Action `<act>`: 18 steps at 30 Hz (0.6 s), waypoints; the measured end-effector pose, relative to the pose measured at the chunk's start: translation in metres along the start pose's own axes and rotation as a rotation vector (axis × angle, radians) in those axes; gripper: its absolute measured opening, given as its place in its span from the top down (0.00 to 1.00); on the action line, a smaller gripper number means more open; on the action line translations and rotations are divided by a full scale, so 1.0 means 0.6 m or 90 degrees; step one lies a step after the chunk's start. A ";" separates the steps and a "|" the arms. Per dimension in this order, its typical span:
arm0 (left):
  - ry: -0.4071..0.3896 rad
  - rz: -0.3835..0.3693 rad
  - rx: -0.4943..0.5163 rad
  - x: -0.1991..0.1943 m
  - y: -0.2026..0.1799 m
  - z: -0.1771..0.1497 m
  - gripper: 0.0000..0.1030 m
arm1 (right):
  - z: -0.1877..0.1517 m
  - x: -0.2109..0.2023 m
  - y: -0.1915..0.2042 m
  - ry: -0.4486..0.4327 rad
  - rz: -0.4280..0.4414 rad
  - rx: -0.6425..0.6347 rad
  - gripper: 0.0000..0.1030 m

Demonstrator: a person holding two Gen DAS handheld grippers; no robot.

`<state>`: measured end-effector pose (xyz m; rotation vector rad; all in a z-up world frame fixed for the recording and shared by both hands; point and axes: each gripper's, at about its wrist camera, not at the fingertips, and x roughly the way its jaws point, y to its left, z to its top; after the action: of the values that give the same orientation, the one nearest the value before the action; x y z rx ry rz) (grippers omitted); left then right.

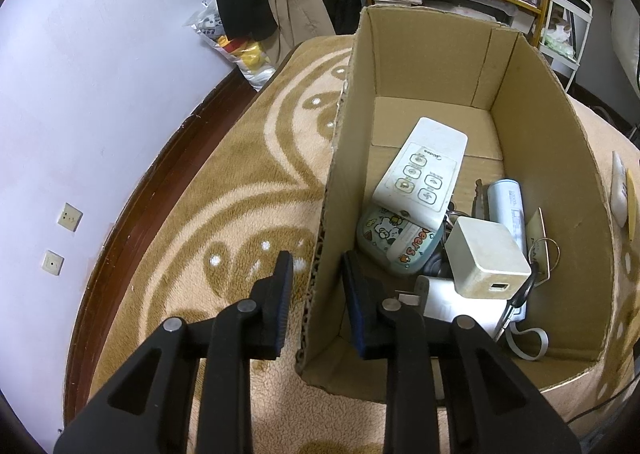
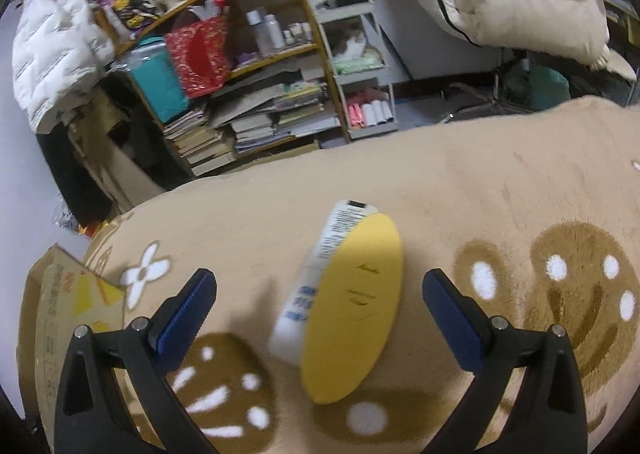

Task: Organize rigid objects
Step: 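Move the right gripper to the yellow oval paddle and grasp it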

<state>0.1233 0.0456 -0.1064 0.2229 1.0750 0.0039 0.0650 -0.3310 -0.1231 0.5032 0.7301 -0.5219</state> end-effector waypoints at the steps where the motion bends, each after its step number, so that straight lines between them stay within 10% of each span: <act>1: 0.000 0.000 0.000 0.000 0.001 0.000 0.75 | 0.002 0.006 -0.009 0.005 -0.003 0.006 0.00; 13: -0.003 0.001 0.007 0.000 -0.004 0.001 0.78 | 0.013 0.046 -0.038 0.048 0.028 0.022 0.00; 18: -0.002 -0.001 0.005 -0.001 -0.005 0.001 0.79 | 0.012 0.065 -0.033 0.100 0.041 0.023 0.15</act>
<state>0.1233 0.0422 -0.1063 0.2281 1.0723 -0.0024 0.0814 -0.3610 -0.1517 0.6047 0.8527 -0.4399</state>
